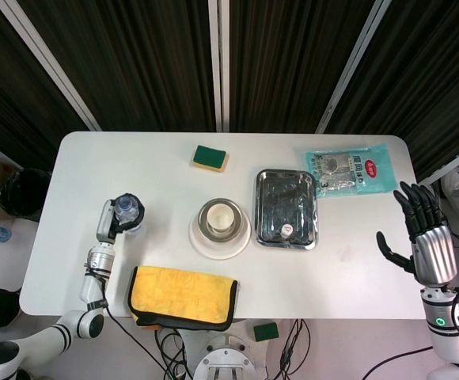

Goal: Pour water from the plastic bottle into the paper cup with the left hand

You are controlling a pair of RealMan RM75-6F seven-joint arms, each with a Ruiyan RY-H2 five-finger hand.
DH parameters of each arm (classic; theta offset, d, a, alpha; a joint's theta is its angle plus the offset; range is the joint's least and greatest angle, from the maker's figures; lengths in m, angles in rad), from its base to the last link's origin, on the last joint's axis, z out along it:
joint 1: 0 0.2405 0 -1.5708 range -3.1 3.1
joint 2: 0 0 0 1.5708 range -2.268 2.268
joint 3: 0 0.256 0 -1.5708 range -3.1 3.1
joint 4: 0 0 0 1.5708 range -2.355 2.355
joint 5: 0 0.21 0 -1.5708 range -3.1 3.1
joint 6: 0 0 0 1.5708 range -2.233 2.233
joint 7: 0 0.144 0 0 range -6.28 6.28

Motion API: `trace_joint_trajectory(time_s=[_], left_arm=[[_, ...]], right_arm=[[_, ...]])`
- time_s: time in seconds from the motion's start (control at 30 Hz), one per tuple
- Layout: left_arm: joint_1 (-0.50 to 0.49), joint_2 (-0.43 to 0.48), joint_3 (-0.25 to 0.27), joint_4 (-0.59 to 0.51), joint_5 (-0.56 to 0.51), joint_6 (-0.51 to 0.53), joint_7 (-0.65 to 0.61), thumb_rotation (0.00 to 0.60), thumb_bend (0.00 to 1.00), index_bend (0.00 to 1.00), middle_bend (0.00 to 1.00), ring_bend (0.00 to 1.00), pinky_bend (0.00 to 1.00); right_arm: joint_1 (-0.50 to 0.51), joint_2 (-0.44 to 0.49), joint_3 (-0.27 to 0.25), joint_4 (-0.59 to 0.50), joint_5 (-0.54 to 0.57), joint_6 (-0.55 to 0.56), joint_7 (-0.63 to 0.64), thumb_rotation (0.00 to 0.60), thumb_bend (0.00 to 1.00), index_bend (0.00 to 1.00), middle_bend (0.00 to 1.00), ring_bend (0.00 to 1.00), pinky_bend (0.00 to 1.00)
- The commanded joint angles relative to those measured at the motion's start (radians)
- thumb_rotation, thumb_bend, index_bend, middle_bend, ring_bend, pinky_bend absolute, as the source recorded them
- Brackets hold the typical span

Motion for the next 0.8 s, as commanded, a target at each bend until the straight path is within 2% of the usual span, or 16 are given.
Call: trace_joint_trajectory(time_s=[0.03,0.33,0.8], left_arm=[[0.017,-0.038,0.019,0.061,0.016,0.019,-0.033,0.600,0.54,0.68,0.73,0.44,0.42],[0.028,-0.081,0.041,0.144,0.037,0.024,-0.075,0.600,0.53,0.66,0.72,0.42,0.42],[0.027,-0.106,0.050,0.192,0.058,0.033,-0.121,0.600,0.50,0.50,0.61,0.42,0.42]], right_arm=[[0.001,-0.001,-0.001,-0.001,-0.002,-0.001,-0.003,0.600,0.39,0.00,0.00,0.00,0.00],[-0.001,0.002,-0.004,-0.009,-0.007,0.001,-0.013,0.600,0.39,0.00,0.00,0.00,0.00],[0.000,0.002,-0.004,-0.009,0.002,-0.009,-0.019,0.600,0.39,0.00,0.00,0.00,0.00]])
